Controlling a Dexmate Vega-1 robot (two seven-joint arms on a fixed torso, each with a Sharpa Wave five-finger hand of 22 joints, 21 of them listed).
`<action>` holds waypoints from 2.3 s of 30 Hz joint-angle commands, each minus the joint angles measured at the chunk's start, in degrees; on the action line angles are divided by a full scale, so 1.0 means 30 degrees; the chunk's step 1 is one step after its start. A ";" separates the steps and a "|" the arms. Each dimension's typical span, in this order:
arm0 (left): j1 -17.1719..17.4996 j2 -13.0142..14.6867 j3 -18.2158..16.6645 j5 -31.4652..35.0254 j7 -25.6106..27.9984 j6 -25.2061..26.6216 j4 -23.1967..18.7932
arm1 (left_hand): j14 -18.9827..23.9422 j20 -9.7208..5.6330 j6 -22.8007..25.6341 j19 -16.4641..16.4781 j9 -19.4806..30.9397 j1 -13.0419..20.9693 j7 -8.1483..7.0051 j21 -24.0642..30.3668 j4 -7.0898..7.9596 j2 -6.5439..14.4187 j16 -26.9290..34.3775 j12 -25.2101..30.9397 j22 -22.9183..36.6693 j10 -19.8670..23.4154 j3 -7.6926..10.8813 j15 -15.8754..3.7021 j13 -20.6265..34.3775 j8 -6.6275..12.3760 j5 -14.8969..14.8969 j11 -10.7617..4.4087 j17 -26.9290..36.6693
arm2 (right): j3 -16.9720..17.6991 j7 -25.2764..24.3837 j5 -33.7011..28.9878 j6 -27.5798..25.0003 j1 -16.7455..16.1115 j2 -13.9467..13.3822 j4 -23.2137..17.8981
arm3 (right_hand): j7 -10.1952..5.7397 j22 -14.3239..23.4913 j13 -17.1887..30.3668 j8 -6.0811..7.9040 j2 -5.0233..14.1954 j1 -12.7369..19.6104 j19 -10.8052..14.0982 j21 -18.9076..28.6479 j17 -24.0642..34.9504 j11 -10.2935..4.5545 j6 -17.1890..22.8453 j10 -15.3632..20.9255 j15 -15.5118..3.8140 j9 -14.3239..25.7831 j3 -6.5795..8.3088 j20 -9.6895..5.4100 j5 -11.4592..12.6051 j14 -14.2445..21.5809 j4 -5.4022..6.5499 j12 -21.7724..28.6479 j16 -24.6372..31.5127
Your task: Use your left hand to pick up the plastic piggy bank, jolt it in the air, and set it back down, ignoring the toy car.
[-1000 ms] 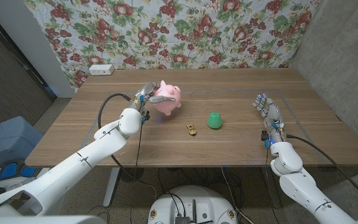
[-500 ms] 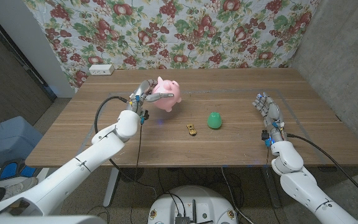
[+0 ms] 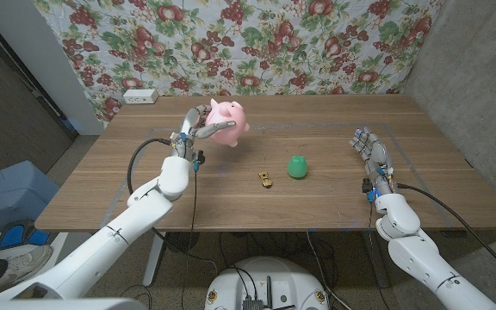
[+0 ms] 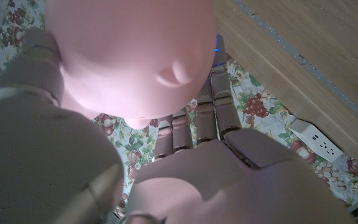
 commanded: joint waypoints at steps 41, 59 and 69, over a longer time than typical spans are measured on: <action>0.0513 -0.4925 -0.1543 0.5565 0.7407 -0.8705 0.3863 | 0.7791 -0.7013 0.7566 0.3626 0.2284 0.9183 -0.3089 0.1598 0.0214 0.8900 0.0737 -0.0351 -0.0122 0.5428 0.1424 -1.0580 0.2782 0.1883 0.1663 -0.5328 0.1864 | 0.0152 -0.0072 -0.0022 0.0176 -0.0279 -0.0043 -0.0079 | -0.0077 0.0023 0.0119 0.0000 -0.0094 -0.0189 0.0282 -0.0518 -0.0101 -0.0030 0.0045 0.0048 0.0004 0.0084 0.0136 -0.0036 0.0156 0.0186 0.0012 -0.0146 0.0055; 0.1183 -0.3766 -0.1514 0.3525 0.3833 -0.3705 0.1238 | 0.7759 -0.7022 0.7652 0.3491 0.2321 0.9085 -0.3182 0.2030 0.0218 0.8834 0.0830 -0.0518 -0.0321 0.5552 0.1594 -1.0576 0.2904 0.1811 0.1851 -0.5396 0.2233 | -0.0018 -0.0019 -0.0077 0.0021 0.0070 0.0050 0.0174 | -0.0057 0.0027 0.0126 0.0014 -0.0093 -0.0200 0.0341 -0.0676 -0.0140 -0.0023 0.0079 0.0084 0.0025 0.0083 0.0161 -0.0019 0.0156 0.0215 0.0004 -0.0148 0.0065; 0.1169 -0.2413 -0.1287 0.1998 0.1330 0.0707 -0.0785 | 0.7748 -0.7009 0.7695 0.3424 0.2324 0.9036 -0.3227 0.2240 0.0220 0.8794 0.0859 -0.0643 -0.0436 0.5555 0.1690 -1.0577 0.2936 0.1766 0.1952 -0.5433 0.2397 | -0.0180 -0.0113 -0.0120 -0.0244 0.0396 0.0116 0.0254 | -0.0061 0.0029 0.0131 0.0011 -0.0092 -0.0200 0.0379 -0.0769 -0.0163 -0.0027 0.0077 0.0094 0.0013 0.0083 0.0177 -0.0033 0.0156 0.0201 -0.0005 -0.0151 0.0058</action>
